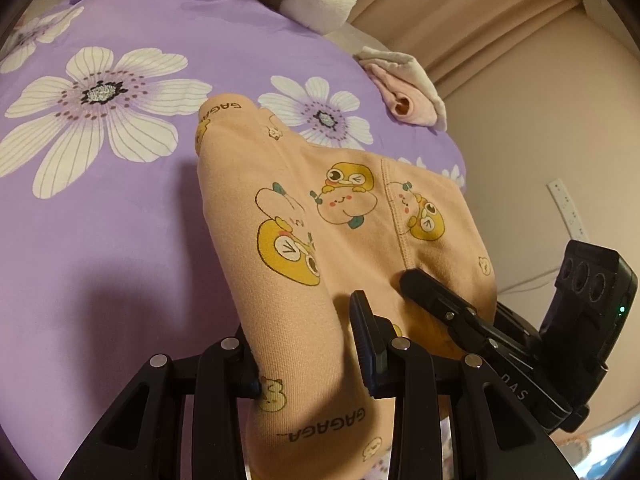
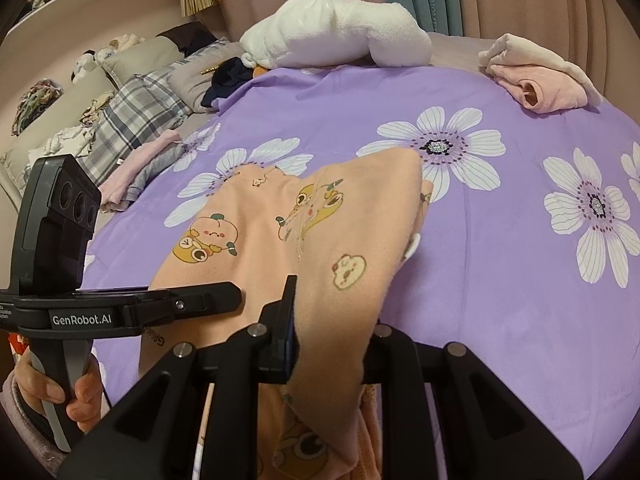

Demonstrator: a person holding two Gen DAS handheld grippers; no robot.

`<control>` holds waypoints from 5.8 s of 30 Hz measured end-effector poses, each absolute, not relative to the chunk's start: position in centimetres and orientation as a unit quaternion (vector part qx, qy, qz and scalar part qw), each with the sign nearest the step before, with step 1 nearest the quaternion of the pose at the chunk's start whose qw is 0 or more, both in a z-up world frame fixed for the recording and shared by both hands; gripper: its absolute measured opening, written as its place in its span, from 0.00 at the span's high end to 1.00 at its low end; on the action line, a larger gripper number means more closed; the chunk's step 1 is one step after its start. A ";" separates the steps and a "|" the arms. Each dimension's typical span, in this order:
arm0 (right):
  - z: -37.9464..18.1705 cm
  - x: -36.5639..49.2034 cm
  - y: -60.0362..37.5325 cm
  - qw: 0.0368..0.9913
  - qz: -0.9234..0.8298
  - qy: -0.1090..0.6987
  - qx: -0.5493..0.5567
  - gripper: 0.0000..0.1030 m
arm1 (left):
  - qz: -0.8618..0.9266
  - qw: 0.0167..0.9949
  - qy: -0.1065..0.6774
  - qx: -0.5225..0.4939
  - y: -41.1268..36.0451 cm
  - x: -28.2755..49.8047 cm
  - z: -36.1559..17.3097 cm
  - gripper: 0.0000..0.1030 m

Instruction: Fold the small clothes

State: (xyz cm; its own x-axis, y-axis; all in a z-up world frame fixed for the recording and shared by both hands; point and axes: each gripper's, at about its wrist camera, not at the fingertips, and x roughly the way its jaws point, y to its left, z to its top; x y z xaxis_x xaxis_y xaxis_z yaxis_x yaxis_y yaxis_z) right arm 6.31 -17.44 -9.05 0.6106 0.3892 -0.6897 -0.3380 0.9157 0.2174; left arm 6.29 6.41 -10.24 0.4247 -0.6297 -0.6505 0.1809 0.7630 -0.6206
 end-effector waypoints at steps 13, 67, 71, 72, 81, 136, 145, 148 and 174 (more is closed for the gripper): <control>-11.1 8.3 -17.3 0.889 0.191 0.414 0.031 0.81 | -0.235 0.803 0.499 -0.227 5.8 8.4 -12.3 0.68; -14.2 8.6 -22.7 0.879 0.135 0.447 0.093 0.69 | -0.163 0.828 0.517 -0.142 7.6 5.9 -12.6 0.60; -14.5 8.4 -23.5 0.879 0.122 0.451 0.093 0.69 | -0.153 0.833 0.515 -0.135 8.1 5.3 -12.6 0.54; -14.5 8.3 -23.7 0.880 0.119 0.450 0.093 0.69 | -0.151 0.834 0.514 -0.133 8.2 5.1 -12.6 0.54; -13.3 6.8 -24.7 0.901 0.069 0.426 0.040 0.69 | -0.126 0.859 0.490 -0.081 8.2 4.0 -10.5 0.54; -8.1 -1.3 -22.0 0.889 0.156 0.427 0.044 0.09 | -0.096 0.876 0.472 -0.029 5.4 -1.6 -6.3 0.07; -4.2 -3.5 -21.5 0.903 0.134 0.408 0.015 0.00 | -0.068 0.872 0.486 -0.002 5.1 -3.2 -3.3 0.03; -2.7 -4.4 -21.3 0.906 0.133 0.403 0.007 0.00 | -0.073 0.869 0.489 -0.005 4.9 -3.9 -2.3 0.03; -3.7 -5.3 -20.7 0.884 0.117 0.452 -0.001 0.00 | -0.052 0.867 0.494 0.045 3.5 -6.0 -1.2 0.02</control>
